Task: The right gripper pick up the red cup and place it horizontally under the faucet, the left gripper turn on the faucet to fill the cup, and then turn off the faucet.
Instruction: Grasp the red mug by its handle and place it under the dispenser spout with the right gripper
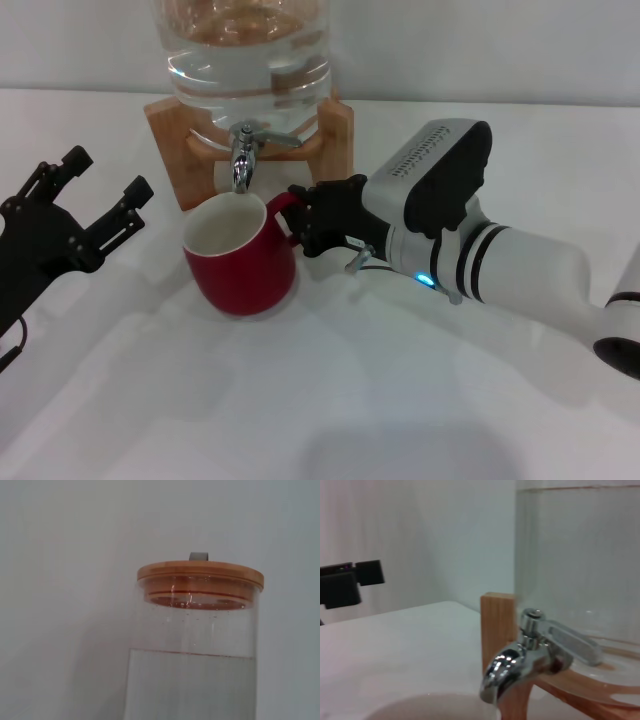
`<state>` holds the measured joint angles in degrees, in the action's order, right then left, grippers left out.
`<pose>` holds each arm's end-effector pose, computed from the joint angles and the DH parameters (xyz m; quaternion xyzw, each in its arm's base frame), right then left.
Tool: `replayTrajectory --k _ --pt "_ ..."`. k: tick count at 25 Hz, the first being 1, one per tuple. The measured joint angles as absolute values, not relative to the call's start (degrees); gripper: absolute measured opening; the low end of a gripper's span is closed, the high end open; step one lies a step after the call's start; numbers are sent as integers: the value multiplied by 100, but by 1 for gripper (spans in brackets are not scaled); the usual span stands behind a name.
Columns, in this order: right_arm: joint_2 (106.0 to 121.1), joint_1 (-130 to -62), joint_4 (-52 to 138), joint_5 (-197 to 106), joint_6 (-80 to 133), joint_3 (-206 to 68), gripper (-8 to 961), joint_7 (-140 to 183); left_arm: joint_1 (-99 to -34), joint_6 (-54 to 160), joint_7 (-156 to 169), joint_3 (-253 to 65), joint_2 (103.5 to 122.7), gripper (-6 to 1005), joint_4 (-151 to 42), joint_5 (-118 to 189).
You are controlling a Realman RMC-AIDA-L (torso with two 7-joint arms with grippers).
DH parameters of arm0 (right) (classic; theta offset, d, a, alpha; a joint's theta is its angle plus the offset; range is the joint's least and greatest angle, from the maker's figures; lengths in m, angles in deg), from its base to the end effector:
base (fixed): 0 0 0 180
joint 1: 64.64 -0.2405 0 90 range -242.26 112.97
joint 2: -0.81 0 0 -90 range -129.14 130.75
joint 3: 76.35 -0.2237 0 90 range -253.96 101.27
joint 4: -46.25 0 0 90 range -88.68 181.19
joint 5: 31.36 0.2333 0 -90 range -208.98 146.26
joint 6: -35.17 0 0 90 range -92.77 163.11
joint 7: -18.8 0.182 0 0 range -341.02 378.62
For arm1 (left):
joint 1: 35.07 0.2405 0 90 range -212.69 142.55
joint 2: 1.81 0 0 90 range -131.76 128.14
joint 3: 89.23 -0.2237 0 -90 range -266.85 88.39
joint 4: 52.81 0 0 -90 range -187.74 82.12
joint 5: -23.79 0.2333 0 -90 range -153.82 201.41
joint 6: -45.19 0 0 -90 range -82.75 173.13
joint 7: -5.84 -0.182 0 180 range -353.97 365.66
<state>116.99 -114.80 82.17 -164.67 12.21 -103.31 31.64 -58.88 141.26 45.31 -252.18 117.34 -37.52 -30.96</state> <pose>0.1053 0.3924 -0.1875 -0.9207 0.1647 0.2007 0.2914 -0.3039 0.3027 0.0184 -0.7857 -0.1829 -0.4078 0.4276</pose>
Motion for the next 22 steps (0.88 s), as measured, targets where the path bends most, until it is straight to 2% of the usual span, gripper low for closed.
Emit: replayTrajectory --k 22 --pt "11700 -11640 8077 -16188 1489 -10386 145 3163 -5885 14125 4530 -25218 11728 886 -3752 -3087"
